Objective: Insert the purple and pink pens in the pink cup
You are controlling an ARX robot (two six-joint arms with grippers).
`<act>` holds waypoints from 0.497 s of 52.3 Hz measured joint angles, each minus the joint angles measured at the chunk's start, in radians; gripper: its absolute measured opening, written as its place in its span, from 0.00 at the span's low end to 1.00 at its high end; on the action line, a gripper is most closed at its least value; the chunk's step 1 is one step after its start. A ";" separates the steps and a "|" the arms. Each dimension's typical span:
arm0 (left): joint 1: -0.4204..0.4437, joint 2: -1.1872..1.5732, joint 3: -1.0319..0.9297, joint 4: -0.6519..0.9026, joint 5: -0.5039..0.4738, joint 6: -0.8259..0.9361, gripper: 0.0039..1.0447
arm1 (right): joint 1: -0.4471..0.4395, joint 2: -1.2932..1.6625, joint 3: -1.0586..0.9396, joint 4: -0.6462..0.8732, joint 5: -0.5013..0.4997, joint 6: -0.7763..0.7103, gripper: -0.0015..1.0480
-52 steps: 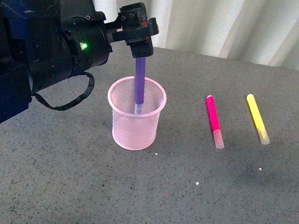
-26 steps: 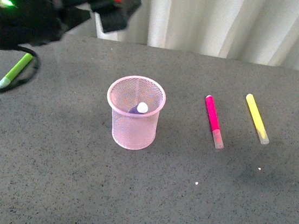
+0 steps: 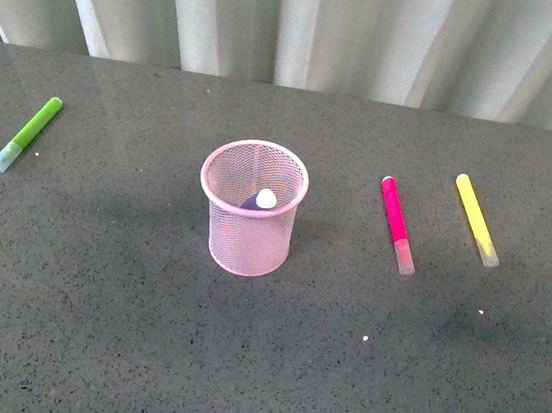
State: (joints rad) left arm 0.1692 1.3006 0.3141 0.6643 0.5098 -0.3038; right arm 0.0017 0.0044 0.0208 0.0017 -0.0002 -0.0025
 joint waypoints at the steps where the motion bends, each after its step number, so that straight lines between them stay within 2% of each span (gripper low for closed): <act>1: 0.011 -0.004 -0.006 -0.002 0.008 0.000 0.94 | 0.000 0.000 0.000 0.000 0.000 0.000 0.93; 6: 0.048 -0.015 -0.024 -0.010 0.035 0.001 0.94 | 0.000 0.000 0.000 0.000 0.000 0.000 0.93; 7: 0.047 -0.011 -0.029 0.001 0.013 0.015 0.93 | 0.000 0.000 0.000 0.000 0.000 0.000 0.93; 9: 0.031 -0.005 -0.070 0.130 -0.109 0.069 0.87 | 0.000 0.000 0.000 0.000 0.000 0.000 0.93; 13: 0.008 -0.026 -0.151 0.351 -0.293 0.181 0.73 | 0.000 0.000 0.000 0.000 0.000 0.000 0.93; 15: -0.004 -0.073 -0.174 0.387 -0.346 0.224 0.64 | 0.000 0.000 0.000 0.000 0.000 0.000 0.93; 26: -0.058 -0.259 -0.245 0.286 -0.400 0.283 0.26 | 0.000 0.000 0.000 0.000 0.000 0.000 0.93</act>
State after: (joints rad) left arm 0.1108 1.0412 0.0692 0.9504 0.1097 -0.0212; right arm 0.0017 0.0044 0.0208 0.0017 -0.0002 -0.0025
